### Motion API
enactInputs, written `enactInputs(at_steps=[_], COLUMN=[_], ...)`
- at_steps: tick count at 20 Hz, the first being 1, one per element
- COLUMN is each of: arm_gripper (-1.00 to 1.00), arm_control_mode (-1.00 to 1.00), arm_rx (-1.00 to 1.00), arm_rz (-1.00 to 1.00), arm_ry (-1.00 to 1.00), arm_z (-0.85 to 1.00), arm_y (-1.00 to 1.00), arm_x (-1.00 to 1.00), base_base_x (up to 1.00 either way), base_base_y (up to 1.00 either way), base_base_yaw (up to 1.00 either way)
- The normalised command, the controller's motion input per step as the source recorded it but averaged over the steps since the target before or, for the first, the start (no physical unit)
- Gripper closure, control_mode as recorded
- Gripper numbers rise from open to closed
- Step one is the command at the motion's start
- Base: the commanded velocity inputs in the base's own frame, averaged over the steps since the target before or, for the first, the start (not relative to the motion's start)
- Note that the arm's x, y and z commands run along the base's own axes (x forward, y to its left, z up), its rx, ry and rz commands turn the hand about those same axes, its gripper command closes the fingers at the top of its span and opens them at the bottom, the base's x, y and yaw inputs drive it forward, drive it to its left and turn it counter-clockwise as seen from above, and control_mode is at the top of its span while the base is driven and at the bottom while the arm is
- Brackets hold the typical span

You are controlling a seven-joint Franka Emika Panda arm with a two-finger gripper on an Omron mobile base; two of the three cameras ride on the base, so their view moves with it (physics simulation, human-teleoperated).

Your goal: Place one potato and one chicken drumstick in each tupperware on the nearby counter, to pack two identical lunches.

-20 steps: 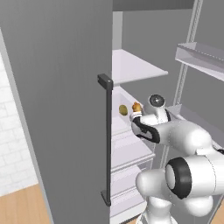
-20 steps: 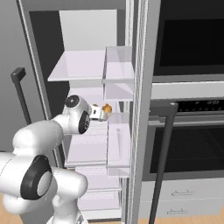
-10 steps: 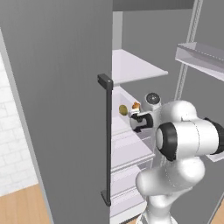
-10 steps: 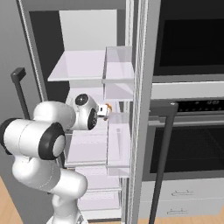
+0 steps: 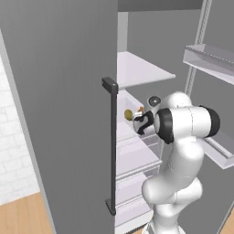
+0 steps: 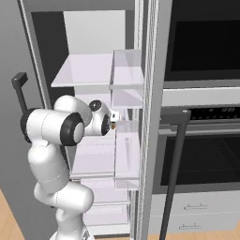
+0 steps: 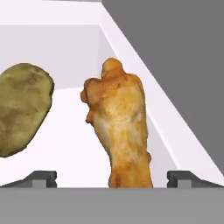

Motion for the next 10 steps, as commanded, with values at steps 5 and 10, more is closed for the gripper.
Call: enactInputs(at_steps=[5, 10], arm_gripper=[-1.00, -1.00], arm_control_mode=[-1.00, -1.00], arm_rx=[0.00, 0.00], arm_rz=[0.00, 0.00], arm_ry=[0.03, 0.02], arm_z=[-0.30, -0.35], arm_y=[-0.02, -0.03], arm_x=[0.58, 0.53], base_base_x=[0.00, 0.00], base_base_y=[0.00, 0.00], base_base_yaw=[0.00, 0.00])
